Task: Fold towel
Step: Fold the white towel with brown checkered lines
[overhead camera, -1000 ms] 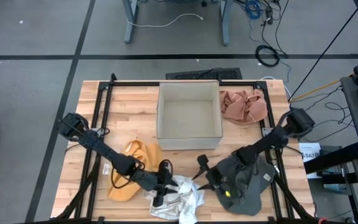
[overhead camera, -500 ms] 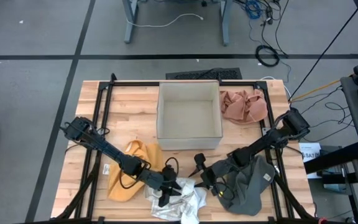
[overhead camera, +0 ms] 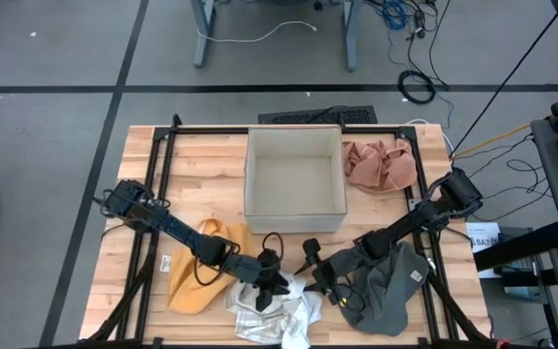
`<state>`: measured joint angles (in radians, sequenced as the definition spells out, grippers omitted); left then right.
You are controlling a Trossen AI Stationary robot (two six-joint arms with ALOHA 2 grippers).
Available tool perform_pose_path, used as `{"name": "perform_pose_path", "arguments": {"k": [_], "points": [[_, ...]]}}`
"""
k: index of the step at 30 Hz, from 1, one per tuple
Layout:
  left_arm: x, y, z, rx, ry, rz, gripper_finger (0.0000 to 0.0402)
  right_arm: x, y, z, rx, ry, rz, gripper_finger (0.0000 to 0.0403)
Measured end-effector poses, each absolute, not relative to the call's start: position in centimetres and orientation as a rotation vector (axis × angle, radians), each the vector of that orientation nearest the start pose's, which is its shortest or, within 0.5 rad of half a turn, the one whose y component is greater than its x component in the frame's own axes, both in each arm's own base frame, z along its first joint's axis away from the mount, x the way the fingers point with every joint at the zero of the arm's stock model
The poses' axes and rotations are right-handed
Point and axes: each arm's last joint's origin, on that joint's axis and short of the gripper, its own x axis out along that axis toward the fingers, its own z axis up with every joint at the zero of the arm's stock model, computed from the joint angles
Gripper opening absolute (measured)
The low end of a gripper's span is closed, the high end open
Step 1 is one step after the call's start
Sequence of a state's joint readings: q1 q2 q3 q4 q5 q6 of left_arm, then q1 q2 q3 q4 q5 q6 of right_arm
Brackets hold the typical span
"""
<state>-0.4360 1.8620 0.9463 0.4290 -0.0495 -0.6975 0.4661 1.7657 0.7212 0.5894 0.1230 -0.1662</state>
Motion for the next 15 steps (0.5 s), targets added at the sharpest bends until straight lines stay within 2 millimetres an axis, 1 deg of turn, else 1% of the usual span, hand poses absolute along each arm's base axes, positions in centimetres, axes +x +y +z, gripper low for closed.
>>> {"name": "perform_pose_path", "arguments": {"k": [5, 8, 11, 15], "points": [[35.3, -16.5, 14.3, -0.558, 0.605, -0.264, 0.0133, 29.9, 14.5, 13.8, -0.310, 0.417, 0.344, 0.0212], [36.2, -17.0, 14.4, -0.513, 0.602, -0.315, 0.0119, 29.9, 14.5, 13.7, -0.311, 0.421, 0.343, 0.0212], [36.9, -17.5, 15.4, -0.463, 0.568, -0.382, 0.0082, 29.9, 14.5, 13.7, -0.305, 0.429, 0.342, 0.0212], [37.4, -17.7, 17.4, -0.405, 0.567, -0.443, 0.0017, 29.8, 14.5, 13.5, -0.287, 0.452, 0.350, 0.0212]]}}
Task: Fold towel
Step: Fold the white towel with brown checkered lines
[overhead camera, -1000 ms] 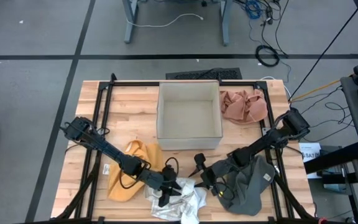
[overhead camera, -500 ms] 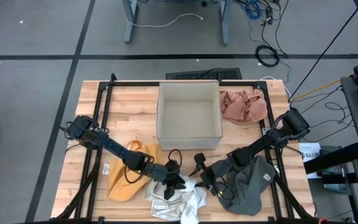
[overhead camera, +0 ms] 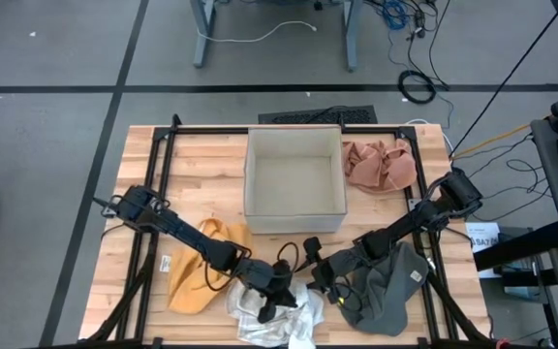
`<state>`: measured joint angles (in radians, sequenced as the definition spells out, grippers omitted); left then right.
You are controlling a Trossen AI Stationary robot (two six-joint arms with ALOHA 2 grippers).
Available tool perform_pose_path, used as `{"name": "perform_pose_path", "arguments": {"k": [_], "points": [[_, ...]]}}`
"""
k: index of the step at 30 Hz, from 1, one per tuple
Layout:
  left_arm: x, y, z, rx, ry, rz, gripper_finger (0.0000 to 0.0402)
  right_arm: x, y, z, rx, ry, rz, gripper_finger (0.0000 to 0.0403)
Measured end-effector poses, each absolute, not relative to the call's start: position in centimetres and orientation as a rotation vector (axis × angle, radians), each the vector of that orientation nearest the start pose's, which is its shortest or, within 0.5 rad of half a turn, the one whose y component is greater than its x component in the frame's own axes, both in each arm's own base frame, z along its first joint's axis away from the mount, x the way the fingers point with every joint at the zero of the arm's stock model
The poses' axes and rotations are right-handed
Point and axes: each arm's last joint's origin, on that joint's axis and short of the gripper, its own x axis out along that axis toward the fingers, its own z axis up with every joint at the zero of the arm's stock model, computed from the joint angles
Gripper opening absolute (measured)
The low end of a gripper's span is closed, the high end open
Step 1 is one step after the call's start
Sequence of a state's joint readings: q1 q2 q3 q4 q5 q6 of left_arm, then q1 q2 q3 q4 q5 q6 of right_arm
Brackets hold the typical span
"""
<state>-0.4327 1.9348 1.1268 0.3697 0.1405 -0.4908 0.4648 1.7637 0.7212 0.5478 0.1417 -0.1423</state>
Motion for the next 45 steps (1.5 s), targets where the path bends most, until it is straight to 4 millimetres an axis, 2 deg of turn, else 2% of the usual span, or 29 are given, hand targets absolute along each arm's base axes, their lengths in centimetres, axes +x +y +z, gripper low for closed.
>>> {"name": "perform_pose_path", "arguments": {"k": [2, 7, 16, 22, 27, 30, 32, 37, 42, 45], "points": [[37.4, -17.6, 18.9, -0.371, 0.599, -0.449, 0.0008, 29.6, 14.5, 13.7, -0.266, 0.458, 0.387, 0.0212], [37.2, -17.3, 24.3, -0.226, 0.674, -0.448, 0.0004, 29.2, 14.7, 15.1, -0.220, 0.437, 0.478, 0.0212], [35.1, -15.8, 35.4, 0.053, 0.815, -0.262, 0.0003, 27.7, 14.4, 20.0, -0.187, 0.306, 0.576, 0.0212], [33.0, -14.4, 41.3, 0.171, 0.786, -0.124, 0.0002, 26.6, 13.9, 22.8, -0.198, 0.218, 0.571, 0.0212], [31.6, -14.8, 45.0, 0.272, 0.668, -0.150, 0.0002, 25.9, 13.4, 23.9, -0.208, 0.201, 0.541, 0.0212], [30.7, -15.6, 46.2, 0.317, 0.616, -0.216, 0.0002, 25.6, 13.0, 24.1, -0.235, 0.231, 0.455, 0.0212], [30.3, -16.0, 46.1, 0.309, 0.641, -0.279, 0.0002, 25.3, 12.6, 24.1, -0.253, 0.268, 0.399, 0.0212], [30.1, -16.2, 44.7, 0.213, 0.793, -0.297, 0.0002, 24.8, 12.1, 24.7, -0.271, 0.271, 0.316, 0.0212], [31.2, -16.8, 43.1, 0.199, 0.865, -0.302, 0.0002, 24.9, 12.1, 25.5, -0.285, 0.189, 0.303, 0.0212], [31.9, -16.9, 42.5, 0.203, 0.886, -0.328, 0.0002, 25.2, 12.3, 25.4, -0.294, 0.179, 0.304, 0.0212]]}}
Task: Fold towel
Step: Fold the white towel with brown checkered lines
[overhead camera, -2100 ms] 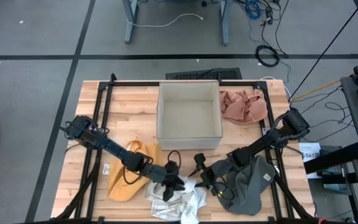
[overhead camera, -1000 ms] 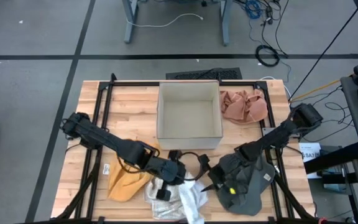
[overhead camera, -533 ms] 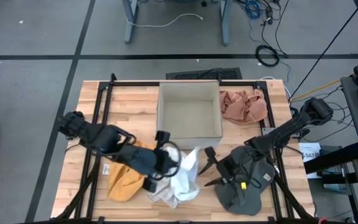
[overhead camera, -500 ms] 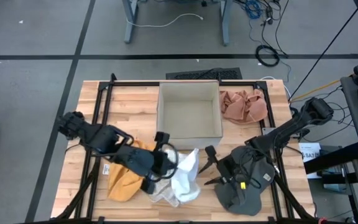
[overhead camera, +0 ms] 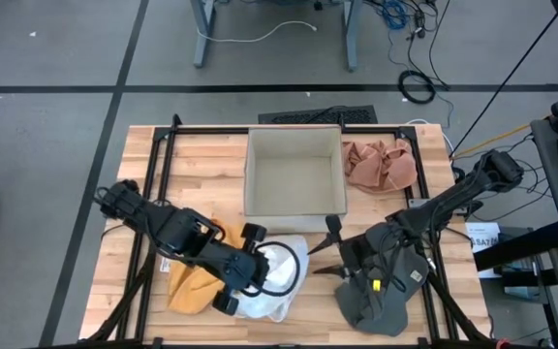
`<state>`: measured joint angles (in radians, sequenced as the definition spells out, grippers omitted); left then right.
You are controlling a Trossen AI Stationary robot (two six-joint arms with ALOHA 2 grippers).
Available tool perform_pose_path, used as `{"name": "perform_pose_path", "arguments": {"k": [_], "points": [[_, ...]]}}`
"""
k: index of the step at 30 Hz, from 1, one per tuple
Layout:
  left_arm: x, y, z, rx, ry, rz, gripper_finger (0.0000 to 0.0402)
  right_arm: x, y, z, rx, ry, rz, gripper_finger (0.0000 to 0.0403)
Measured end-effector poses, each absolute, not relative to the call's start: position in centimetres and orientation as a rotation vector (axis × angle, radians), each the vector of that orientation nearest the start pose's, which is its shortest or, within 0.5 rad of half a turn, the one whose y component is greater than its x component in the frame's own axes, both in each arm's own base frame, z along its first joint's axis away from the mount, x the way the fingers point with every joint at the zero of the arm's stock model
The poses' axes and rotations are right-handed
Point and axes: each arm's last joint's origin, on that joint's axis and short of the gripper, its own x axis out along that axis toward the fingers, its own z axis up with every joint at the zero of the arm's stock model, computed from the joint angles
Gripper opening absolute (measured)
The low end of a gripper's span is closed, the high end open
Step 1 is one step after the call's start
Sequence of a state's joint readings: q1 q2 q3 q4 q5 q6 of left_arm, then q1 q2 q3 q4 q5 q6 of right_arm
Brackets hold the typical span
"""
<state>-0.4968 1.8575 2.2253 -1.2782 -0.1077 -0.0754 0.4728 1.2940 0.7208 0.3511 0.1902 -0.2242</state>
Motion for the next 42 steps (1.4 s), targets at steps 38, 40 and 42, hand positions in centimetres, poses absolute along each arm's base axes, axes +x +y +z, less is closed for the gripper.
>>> {"name": "perform_pose_path", "arguments": {"k": [38, 40, 42], "points": [[33.2, -16.7, 41.6, 0.235, 0.889, -0.347, 0.0002, 27.9, 10.8, 22.1, -0.360, 0.284, 0.220, 0.0004], [33.1, -16.6, 41.5, 0.217, 0.908, -0.318, 0.0004, 27.4, 10.6, 22.5, -0.378, 0.299, 0.182, 0.0002], [33.1, -16.4, 41.2, 0.209, 0.937, -0.270, 0.0012, 26.8, 10.5, 23.1, -0.389, 0.309, 0.147, 0.0001]]}}
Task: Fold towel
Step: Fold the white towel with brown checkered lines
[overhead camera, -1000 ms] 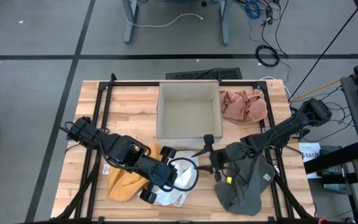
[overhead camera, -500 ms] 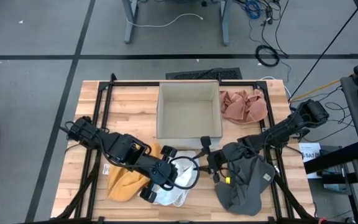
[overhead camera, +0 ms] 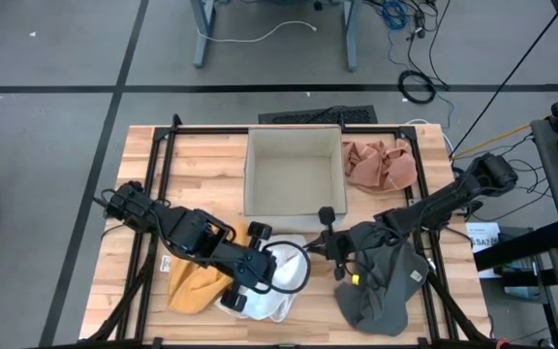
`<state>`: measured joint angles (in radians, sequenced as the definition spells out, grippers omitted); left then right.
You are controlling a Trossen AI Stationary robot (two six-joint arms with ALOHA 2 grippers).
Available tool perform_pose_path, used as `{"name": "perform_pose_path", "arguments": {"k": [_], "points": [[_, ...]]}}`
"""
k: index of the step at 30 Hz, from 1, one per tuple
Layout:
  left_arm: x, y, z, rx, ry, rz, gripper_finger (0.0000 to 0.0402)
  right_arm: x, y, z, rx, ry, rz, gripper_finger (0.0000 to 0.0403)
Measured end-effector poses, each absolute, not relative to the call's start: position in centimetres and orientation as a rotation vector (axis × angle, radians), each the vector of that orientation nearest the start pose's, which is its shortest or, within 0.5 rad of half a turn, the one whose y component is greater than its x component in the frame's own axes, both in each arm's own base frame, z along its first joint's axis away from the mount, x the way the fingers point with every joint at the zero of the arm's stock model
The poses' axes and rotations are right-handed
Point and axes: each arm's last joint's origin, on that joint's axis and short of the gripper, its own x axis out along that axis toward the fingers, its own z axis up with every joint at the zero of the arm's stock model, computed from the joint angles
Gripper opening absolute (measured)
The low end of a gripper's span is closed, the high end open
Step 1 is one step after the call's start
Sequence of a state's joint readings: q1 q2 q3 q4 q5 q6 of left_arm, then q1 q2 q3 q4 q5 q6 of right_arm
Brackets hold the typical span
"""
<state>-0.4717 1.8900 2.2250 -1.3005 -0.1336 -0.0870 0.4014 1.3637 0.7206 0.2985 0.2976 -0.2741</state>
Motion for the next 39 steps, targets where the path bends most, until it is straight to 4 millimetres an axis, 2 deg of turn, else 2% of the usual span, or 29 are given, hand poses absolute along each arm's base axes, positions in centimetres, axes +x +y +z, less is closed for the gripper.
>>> {"name": "perform_pose_path", "arguments": {"k": [3, 7, 12, 16, 21, 24, 31, 35, 39], "points": [[33.0, -16.5, 40.7, 0.198, 0.983, -0.237, 0.0035, 25.5, 10.3, 24.2, -0.401, 0.316, 0.121, 0.0001], [33.6, -16.7, 38.8, 0.193, 1.039, -0.213, 0.0072, 23.5, 10.1, 25.6, -0.379, 0.336, 0.134, 0.0001], [34.6, -17.0, 34.2, 0.201, 1.125, -0.187, 0.0108, 21.1, 9.8, 25.8, -0.342, 0.457, 0.176, 0.0000], [35.4, -17.5, 30.2, 0.168, 1.157, -0.241, 0.0120, 19.7, 9.8, 25.3, -0.282, 0.573, 0.226, 0.0000], [35.8, -18.1, 27.1, 0.115, 1.129, -0.304, 0.0124, 18.8, 10.0, 24.6, -0.243, 0.670, 0.242, 0.0000], [35.9, -19.0, 26.3, 0.092, 1.086, -0.349, 0.0124, 18.5, 10.1, 24.4, -0.234, 0.708, 0.240, 0.0000], [35.2, -22.5, 26.9, 0.008, 0.977, -0.520, 0.0125, 18.2, 10.1, 24.2, -0.223, 0.739, 0.232, 0.0000], [34.4, -24.1, 27.1, 0.007, 0.955, -0.509, 0.0125, 18.2, 10.1, 24.2, -0.223, 0.738, 0.233, 0.0000], [34.3, -25.4, 25.3, 0.039, 0.983, -0.480, 0.0125, 18.3, 10.1, 24.2, -0.221, 0.737, 0.232, 0.0000]]}}
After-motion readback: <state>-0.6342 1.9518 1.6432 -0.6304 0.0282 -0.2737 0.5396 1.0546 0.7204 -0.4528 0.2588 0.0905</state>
